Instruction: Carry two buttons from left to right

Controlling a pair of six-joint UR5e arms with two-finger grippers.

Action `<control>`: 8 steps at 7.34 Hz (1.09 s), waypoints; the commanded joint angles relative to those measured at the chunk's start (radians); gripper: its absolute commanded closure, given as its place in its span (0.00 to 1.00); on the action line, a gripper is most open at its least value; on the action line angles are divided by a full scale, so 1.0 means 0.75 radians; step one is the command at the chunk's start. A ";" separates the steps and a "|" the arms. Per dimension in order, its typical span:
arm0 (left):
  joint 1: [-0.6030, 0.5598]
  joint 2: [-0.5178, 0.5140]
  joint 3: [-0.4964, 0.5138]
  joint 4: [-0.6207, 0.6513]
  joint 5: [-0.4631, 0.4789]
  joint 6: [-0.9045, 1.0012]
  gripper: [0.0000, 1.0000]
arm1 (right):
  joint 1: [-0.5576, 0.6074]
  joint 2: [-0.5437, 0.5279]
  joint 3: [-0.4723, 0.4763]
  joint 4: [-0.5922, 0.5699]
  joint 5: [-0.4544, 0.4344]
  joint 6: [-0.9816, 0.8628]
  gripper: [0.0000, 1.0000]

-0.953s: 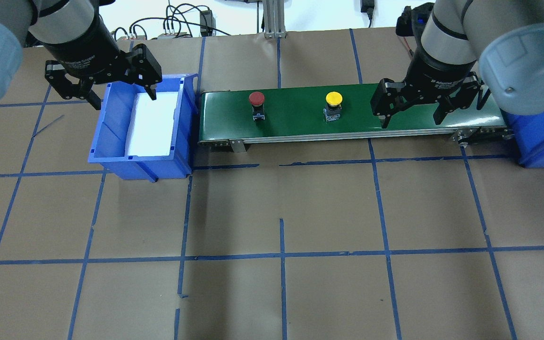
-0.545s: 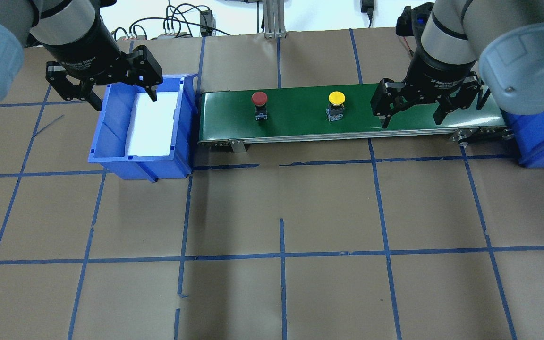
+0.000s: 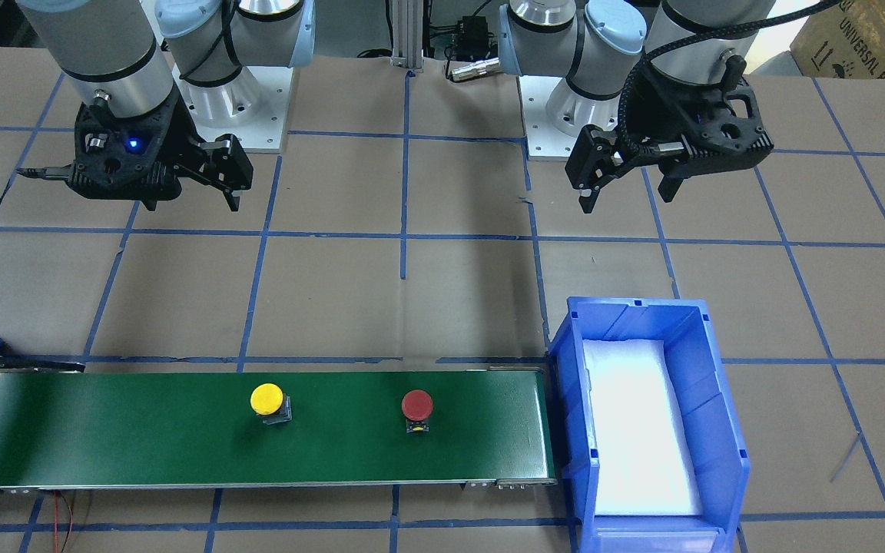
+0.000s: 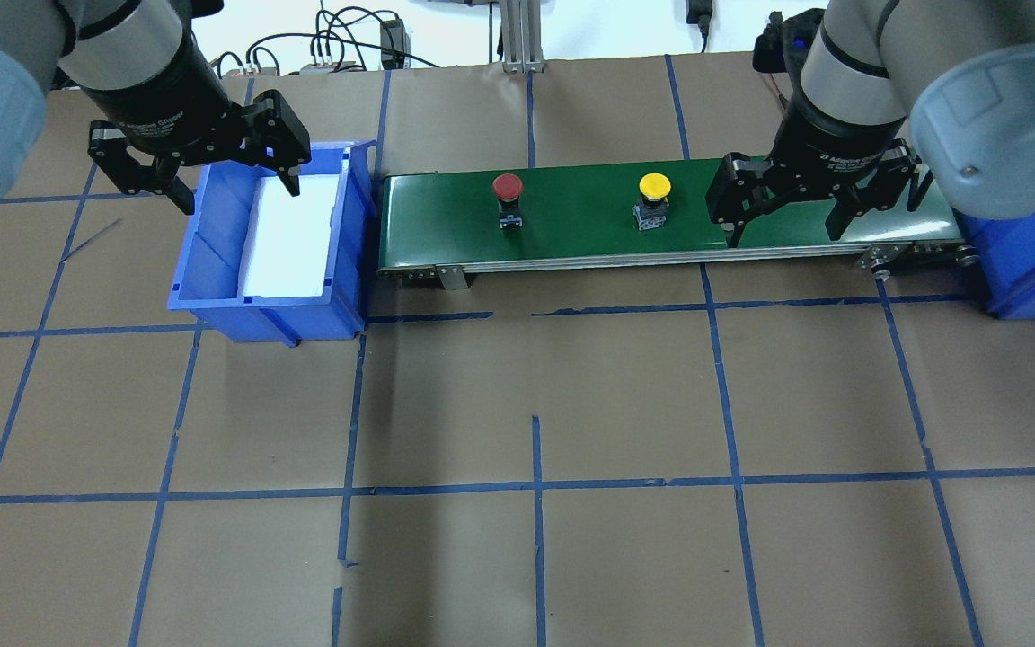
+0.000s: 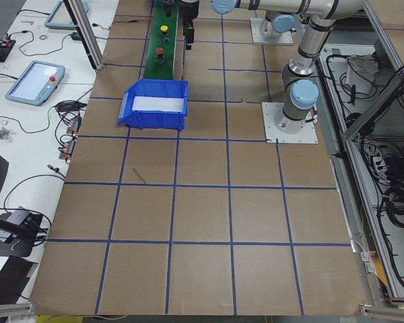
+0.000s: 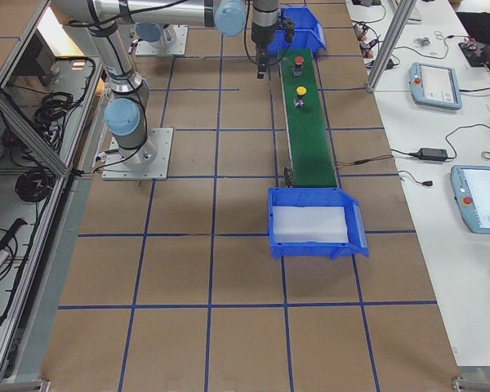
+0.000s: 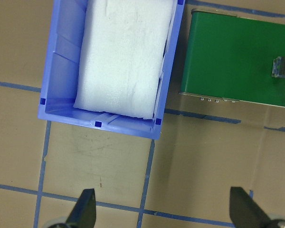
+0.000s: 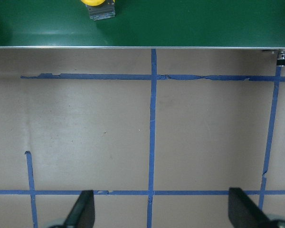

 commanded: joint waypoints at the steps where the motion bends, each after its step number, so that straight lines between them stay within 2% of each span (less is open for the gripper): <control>1: -0.002 0.017 -0.090 0.086 0.026 0.008 0.00 | 0.000 0.000 0.001 0.000 0.000 0.000 0.00; 2: -0.004 0.019 -0.111 0.150 0.075 0.008 0.00 | 0.000 0.000 0.001 0.000 0.000 0.000 0.00; 8: -0.078 -0.019 -0.058 0.134 0.195 0.008 0.00 | 0.000 0.000 0.003 0.000 0.000 0.000 0.00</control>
